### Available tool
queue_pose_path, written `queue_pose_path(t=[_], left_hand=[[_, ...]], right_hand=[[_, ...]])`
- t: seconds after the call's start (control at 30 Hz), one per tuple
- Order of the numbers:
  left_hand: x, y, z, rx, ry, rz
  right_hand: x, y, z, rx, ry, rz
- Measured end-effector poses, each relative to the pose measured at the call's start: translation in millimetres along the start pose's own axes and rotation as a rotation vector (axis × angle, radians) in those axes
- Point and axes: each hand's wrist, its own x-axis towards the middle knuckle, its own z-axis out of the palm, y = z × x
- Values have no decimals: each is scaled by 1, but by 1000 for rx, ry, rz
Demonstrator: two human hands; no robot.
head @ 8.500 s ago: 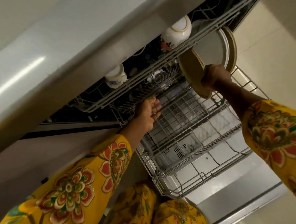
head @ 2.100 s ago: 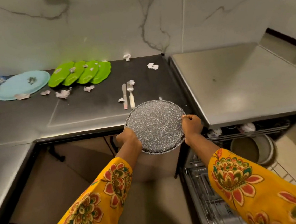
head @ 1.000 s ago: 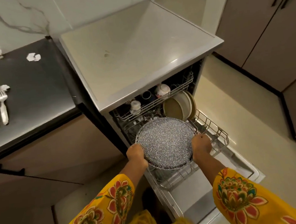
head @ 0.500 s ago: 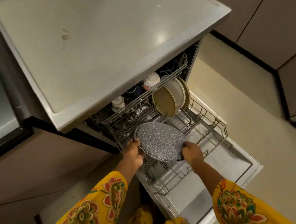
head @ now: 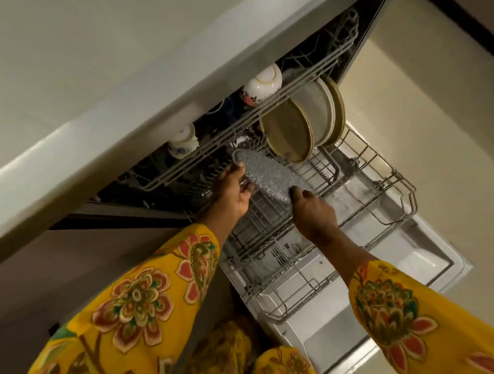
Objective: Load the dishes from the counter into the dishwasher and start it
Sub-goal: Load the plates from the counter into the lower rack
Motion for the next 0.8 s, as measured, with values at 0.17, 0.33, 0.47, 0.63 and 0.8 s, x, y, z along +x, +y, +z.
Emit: queue_pose_path(t=[0.17,0.33,0.47,0.63,0.8], left_hand=[[13,0,6,35,-88,-68],[20,-10,-16,117,-32,-135],[28,-15,-34,136,6,-163],[30,-22,-51,175,32,-191],[36,-27,-65,168,56,-193]], right_hand=[[44,1,-11,168,35,134],[80,0,-32,286,64,223],[104,0,-46,257,35,192],[126,-2,-53,199,-41,135],[139,-7,-49,207,-99,156]])
